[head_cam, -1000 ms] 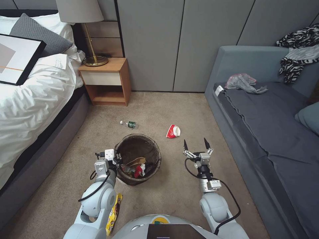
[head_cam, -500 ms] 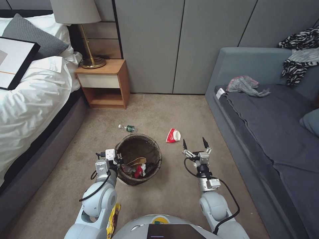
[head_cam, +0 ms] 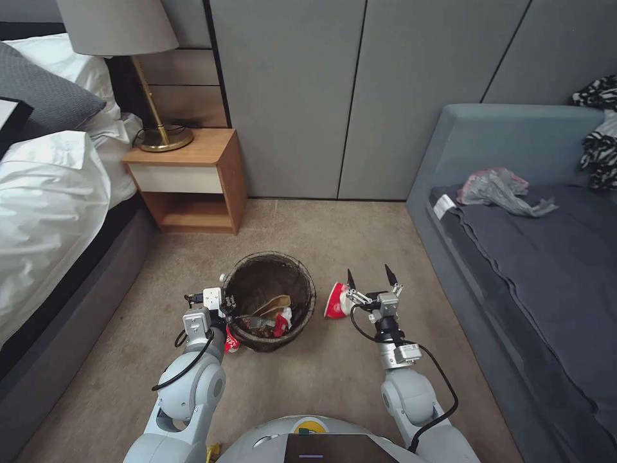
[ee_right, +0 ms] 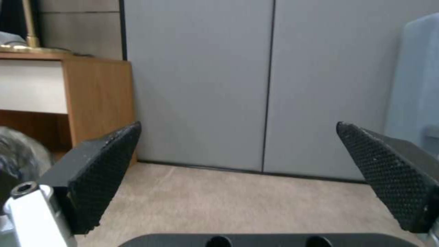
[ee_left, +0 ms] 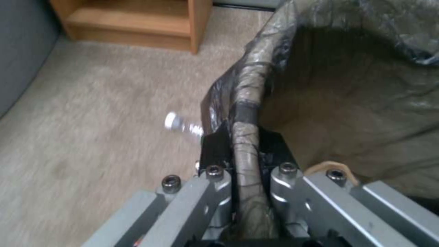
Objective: Pick up the trash bin, then pick up the garbage from the floor and place it into the trash bin.
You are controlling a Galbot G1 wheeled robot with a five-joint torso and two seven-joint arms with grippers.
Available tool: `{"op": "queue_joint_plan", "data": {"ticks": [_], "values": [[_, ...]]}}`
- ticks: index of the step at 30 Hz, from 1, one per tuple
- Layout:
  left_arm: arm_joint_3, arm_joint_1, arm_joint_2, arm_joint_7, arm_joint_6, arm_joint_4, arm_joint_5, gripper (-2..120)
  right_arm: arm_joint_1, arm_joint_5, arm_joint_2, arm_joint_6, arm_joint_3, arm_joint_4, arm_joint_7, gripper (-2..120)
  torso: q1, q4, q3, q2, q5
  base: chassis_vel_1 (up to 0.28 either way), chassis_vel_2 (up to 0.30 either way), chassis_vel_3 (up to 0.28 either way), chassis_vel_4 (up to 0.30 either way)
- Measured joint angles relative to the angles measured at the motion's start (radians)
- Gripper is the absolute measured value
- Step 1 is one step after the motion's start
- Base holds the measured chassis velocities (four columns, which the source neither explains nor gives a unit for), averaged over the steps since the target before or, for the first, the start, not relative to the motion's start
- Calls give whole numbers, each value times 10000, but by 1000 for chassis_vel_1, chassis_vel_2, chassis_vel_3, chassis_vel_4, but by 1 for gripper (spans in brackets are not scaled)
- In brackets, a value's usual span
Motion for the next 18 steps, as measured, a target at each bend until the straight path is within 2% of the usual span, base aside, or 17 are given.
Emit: {"op": "queue_joint_plan", "data": {"ticks": [1, 4, 8, 10, 11, 12, 13, 14, 17, 18], "values": [[-7, -10, 0, -8, 0, 10, 7, 4, 3, -154, 4, 149, -119, -62, 53, 100, 1, 6, 1, 0, 5, -314, 324, 364, -344], [-20, -18, 3, -10, 2, 29, 7, 4, -19, -439, -15, 307, -263, -185, 107, 100, 3, 3, 3, -1, -4, -294, 300, 306, -318], [-9, -40, 16, -6, 0, 28, -6, 4, -165, -718, -94, 17, -612, -395, 173, 100, 4, 3, 4, -1, -3, -151, 138, 123, -143], [-23, -31, 40, -8, 0, 5, -12, 4, -257, -310, -200, -1168, -892, -348, 354, 100, 1, 1, -2, 0, 1, -21, 11, -11, -25], [-23, -31, 40, -8, 0, 5, -12, 4, -257, -310, -200, -1168, -892, -348, 354, 100, 1, 1, -2, 0, 1, 33, 11, -50, -2], [-27, -27, 48, -8, 1, -9, -16, 4, -268, -70, -257, -1627, -979, -289, 416, 100, 0, -1, -2, 0, 0, 64, -44, -50, -2], [-26, -20, 51, -7, 3, -25, -26, 4, -257, 335, -354, -2495, -1115, -184, 616, 100, 0, 2, -2, 0, 0, 64, -102, -83, 64], [-26, -20, 51, -7, 3, -25, -26, 4, -257, 335, -354, -2495, -1115, -184, 616, 100, 0, 2, -2, 0, 0, 64, -102, -83, 64], [-25, -7, 54, -8, 5, -51, -32, 4, -181, 1299, -533, -4933, -1307, 37, 1086, 100, -1, 0, -3, 0, 0, 43, -59, -42, 28], [-25, -7, 54, -8, 5, -51, -32, 4, -181, 1299, -533, -4933, -1307, 37, 1086, 100, -1, 0, -3, 0, 0, 0, 0, 0, 0]]}}
